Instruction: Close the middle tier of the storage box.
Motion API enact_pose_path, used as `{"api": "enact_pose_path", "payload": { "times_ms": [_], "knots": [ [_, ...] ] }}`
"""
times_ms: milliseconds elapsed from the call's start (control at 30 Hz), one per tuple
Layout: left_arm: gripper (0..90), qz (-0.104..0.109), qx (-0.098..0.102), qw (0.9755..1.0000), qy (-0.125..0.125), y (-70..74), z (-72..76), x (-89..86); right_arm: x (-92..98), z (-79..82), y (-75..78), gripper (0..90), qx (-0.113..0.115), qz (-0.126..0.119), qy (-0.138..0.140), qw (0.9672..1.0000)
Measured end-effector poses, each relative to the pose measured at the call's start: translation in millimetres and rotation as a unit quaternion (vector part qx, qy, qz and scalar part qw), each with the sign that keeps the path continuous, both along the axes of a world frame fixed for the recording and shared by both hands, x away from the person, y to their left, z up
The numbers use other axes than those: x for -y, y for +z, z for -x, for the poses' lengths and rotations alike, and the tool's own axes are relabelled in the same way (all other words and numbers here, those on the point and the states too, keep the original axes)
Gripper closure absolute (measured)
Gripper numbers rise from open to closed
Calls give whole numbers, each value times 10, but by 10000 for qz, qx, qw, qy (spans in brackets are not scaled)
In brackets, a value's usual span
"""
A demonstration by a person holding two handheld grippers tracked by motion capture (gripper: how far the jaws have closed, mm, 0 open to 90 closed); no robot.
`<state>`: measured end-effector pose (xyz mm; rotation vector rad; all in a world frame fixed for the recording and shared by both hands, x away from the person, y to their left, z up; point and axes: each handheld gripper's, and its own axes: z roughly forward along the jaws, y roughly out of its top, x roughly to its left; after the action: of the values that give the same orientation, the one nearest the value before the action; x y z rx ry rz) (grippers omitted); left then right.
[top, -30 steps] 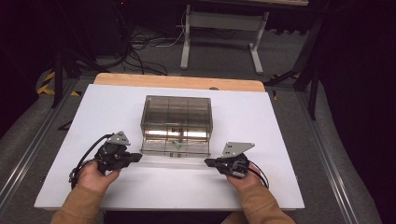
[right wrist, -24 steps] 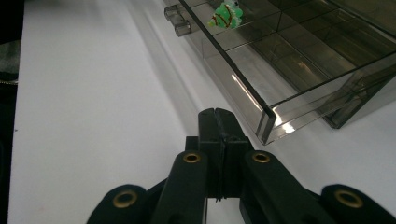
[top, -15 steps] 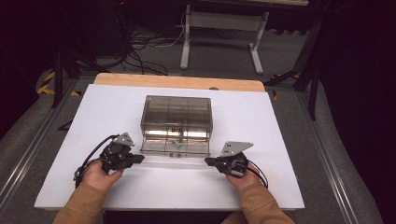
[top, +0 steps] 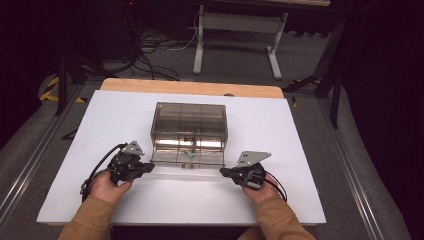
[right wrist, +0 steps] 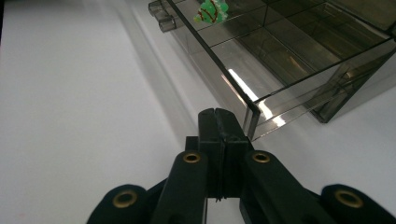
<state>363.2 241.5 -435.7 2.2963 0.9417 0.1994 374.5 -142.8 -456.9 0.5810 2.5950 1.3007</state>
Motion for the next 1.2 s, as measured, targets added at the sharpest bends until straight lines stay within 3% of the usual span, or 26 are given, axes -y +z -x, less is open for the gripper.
{"api": "enact_pose_path", "payload": {
  "times_ms": [667, 1033, 1200],
  "knots": [
    [893, 78, -12, 9999, 80, 5, -13, 6, -6, -8, 5, 900, 120, -22, -267, 9996],
    [892, 168, 89, 9997, 180, 26, -49, -3, 0, -48, 14, 900, 233, -75, -490, 9985],
    [888, 222, 226, 9992, 235, 48, -79, -14, -4, -79, 13, 900, 236, -117, -595, 9979]
  ]
}}
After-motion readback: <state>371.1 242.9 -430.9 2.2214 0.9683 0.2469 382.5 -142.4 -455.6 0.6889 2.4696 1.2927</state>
